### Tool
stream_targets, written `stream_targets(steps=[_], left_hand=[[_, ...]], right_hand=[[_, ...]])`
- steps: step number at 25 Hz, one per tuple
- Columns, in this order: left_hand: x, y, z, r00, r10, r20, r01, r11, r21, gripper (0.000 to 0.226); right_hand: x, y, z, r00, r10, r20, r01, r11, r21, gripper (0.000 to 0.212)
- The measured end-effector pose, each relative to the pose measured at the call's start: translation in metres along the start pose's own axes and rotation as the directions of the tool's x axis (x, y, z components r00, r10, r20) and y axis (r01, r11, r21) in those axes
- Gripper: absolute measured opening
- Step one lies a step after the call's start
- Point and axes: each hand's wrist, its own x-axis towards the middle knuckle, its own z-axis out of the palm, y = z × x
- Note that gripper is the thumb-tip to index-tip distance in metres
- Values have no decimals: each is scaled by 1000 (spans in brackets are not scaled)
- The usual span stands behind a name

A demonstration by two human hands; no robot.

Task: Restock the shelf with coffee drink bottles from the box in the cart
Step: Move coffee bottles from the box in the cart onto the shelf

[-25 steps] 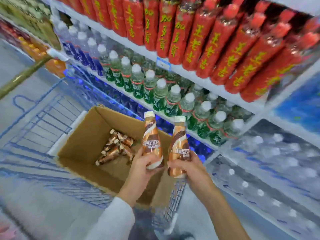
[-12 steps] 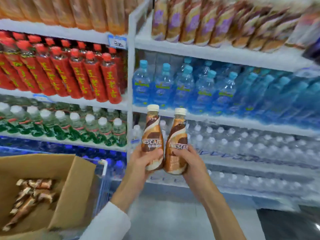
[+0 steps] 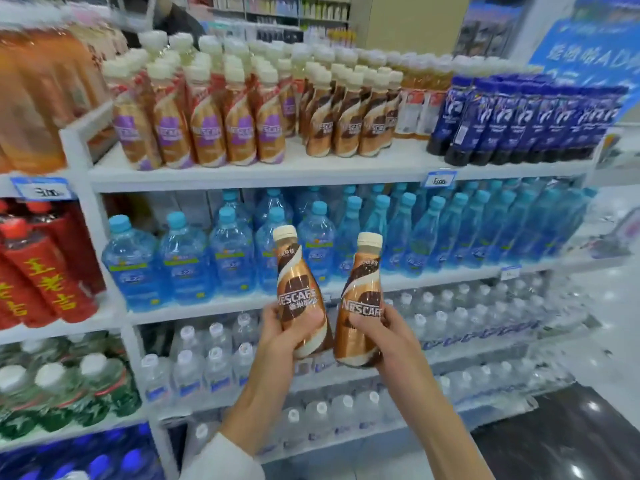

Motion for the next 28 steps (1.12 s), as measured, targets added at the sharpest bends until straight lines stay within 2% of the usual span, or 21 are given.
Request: stream_targets(steps=[4, 10, 13, 18, 23, 28], left_hand=[[61, 11, 41, 995, 76, 70, -81, 994, 71, 69], [151, 42, 89, 977, 180, 112, -191, 977, 90, 63], [183, 55, 110, 969, 230, 93, -240, 964, 118, 61], [233, 79, 151, 937, 343, 59, -348, 915, 204, 50], [284, 95, 195, 903, 427, -45, -397, 871, 288, 34], [313, 92, 201, 889, 450, -83, -392, 843, 370, 49]], right_hand=[[55, -36, -25, 998, -68, -19, 68, 998, -3, 27], [146, -91, -45, 986, -165, -32, 166, 986, 4, 40], [180, -115, -57, 975, -220, 2, 220, 975, -14, 46], [244, -153, -79, 948, -315, 43, 316, 948, -31, 36], [312, -187, -103, 923, -380, 54, 384, 916, -115, 39], [368, -205, -116, 912, -391, 123, 410, 878, -248, 45]])
